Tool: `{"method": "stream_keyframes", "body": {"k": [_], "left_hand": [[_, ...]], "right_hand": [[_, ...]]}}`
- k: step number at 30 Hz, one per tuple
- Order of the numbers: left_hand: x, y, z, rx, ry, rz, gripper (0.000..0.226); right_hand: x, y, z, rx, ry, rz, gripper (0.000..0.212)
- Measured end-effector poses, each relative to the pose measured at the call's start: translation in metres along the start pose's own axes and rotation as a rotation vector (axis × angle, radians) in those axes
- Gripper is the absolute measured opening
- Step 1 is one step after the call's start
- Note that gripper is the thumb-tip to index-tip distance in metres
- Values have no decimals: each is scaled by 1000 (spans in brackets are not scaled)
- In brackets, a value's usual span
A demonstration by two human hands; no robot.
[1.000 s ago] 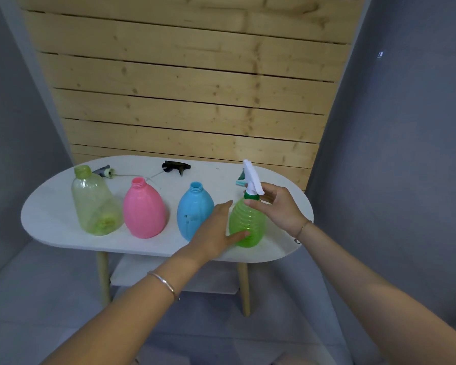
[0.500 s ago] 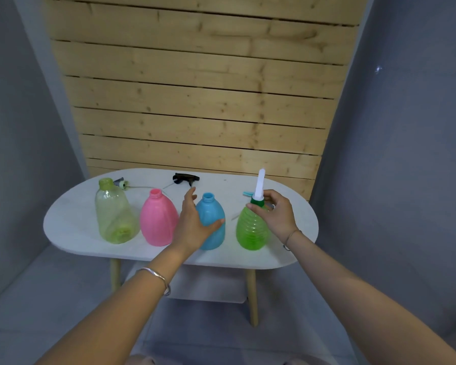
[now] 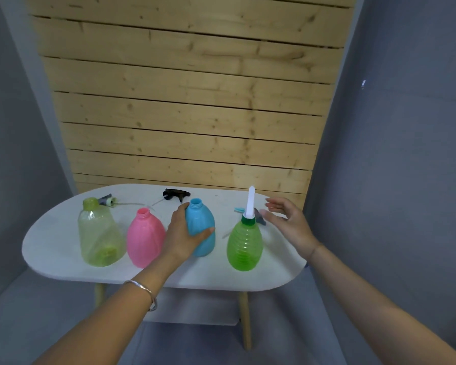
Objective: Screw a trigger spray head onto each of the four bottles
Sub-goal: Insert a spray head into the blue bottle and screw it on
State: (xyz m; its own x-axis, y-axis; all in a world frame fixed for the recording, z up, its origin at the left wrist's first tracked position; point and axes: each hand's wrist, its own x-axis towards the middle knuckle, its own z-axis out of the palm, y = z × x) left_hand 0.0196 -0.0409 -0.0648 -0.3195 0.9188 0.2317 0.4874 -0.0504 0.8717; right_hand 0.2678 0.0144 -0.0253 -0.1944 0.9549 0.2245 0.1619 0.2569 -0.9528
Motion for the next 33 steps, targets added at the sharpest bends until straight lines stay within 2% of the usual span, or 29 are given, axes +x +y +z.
{"method": "stream_keyframes", "body": {"k": [4,8,12,17,21,26,28,31,33], "left_hand": [[26,6,6,-7,-34,18,81],[49,4,21,9,-39,41,80],[73,0,38,-14,-70,73,75],[89,-10,61,-15,-167,101,72],[93,-13,75,-64,-217,123,69],[101,-14,89,-80,-234,133,72],[104,-14,94,-79,-234,134,73],[106,-14,99,-65,-234,133,74],[107,-14,101,-65,-239,136,74]], "right_hand": [[31,7,-27,121,28,182,33],[55,38,-29,49,89,373,28],[76,69,-7,-51,40,558,58],[98,96,17,-488,0,576,67],[108,102,21,-495,22,593,66],[120,109,21,-394,33,666,80],[122,111,21,-279,40,671,70],[124,111,19,-35,57,591,39],[124,109,19,98,71,580,34]]}}
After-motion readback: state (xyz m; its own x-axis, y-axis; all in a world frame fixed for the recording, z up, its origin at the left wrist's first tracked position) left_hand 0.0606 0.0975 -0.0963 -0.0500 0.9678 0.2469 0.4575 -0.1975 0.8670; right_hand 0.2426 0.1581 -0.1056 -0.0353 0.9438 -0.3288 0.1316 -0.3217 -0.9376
